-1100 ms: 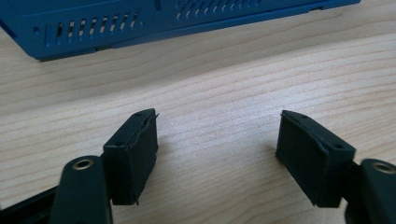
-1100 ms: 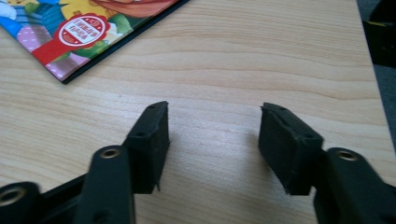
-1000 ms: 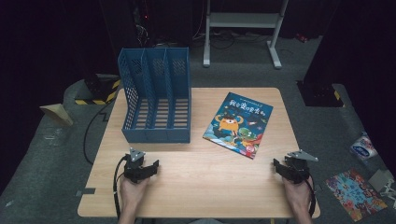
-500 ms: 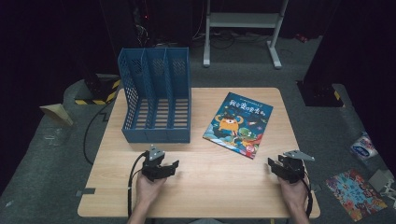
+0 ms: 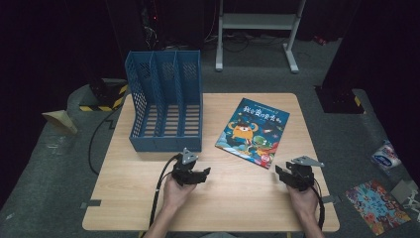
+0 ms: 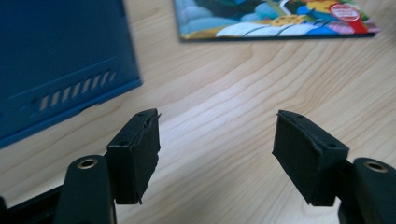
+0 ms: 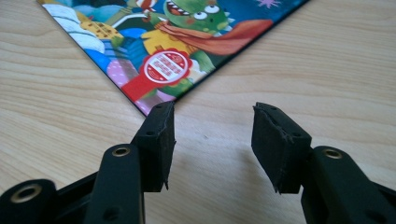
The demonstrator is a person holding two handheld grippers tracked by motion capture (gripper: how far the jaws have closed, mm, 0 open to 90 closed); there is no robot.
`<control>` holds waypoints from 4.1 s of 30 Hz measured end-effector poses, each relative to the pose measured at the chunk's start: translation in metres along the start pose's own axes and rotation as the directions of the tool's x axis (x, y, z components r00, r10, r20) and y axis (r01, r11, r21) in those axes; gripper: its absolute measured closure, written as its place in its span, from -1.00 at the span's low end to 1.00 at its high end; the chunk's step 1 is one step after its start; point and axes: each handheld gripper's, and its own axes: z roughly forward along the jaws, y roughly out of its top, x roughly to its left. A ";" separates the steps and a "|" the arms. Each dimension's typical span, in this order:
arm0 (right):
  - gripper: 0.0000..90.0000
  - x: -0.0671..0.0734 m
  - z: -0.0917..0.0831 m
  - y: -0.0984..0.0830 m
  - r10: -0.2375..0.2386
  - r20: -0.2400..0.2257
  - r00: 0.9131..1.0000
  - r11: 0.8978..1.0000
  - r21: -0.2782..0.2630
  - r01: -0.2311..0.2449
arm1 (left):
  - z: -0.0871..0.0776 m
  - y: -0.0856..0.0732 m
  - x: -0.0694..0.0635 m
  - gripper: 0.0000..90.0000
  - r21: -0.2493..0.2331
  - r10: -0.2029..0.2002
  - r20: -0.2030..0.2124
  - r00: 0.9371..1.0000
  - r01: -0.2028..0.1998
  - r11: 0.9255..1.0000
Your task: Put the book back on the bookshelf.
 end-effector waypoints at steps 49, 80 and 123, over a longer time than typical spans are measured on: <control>-0.14 0.021 0.033 0.019 0.055 0.019 0.998 0.998 0.005 -0.055 | 0.115 0.077 -0.015 -0.51 0.061 -0.052 -0.089 0.995 0.057 0.997; -0.21 0.027 0.041 0.026 0.073 -0.032 0.997 0.996 0.051 -0.071 | 0.122 0.081 -0.011 -0.40 0.071 -0.042 -0.058 0.997 0.046 0.996; -0.08 0.054 -0.031 -0.034 0.022 -0.101 0.995 0.997 0.076 -0.015 | 0.019 -0.013 -0.077 -0.36 0.055 -0.003 0.041 0.999 0.000 0.998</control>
